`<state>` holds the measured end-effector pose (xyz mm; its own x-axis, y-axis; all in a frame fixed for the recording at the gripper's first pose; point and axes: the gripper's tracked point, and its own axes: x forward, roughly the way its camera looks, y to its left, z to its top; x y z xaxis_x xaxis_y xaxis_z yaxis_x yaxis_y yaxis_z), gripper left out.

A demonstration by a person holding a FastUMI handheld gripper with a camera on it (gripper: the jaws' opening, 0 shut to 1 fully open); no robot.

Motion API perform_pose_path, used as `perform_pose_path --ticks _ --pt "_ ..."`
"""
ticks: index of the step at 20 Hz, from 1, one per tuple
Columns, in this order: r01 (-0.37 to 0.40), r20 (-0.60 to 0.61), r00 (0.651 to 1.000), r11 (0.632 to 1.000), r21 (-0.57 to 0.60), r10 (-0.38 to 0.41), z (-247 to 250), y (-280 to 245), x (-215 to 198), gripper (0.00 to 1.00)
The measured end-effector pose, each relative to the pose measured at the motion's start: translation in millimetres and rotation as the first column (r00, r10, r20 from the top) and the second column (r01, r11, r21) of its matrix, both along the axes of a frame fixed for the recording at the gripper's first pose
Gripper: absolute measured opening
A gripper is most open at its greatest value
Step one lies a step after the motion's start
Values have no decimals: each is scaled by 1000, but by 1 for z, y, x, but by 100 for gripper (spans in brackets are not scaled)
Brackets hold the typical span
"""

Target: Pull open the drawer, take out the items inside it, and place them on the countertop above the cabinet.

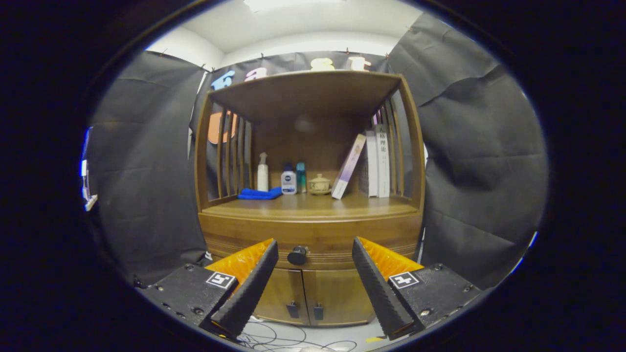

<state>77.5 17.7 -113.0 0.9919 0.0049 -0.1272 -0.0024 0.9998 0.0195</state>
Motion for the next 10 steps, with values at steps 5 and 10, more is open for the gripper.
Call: perform_pose_path --ticks 5,10 --pt "-2 -52 999 999 -32 1 -44 13 51 99" --pt "24 -86 996 997 -74 -30 -83 22 93 99"
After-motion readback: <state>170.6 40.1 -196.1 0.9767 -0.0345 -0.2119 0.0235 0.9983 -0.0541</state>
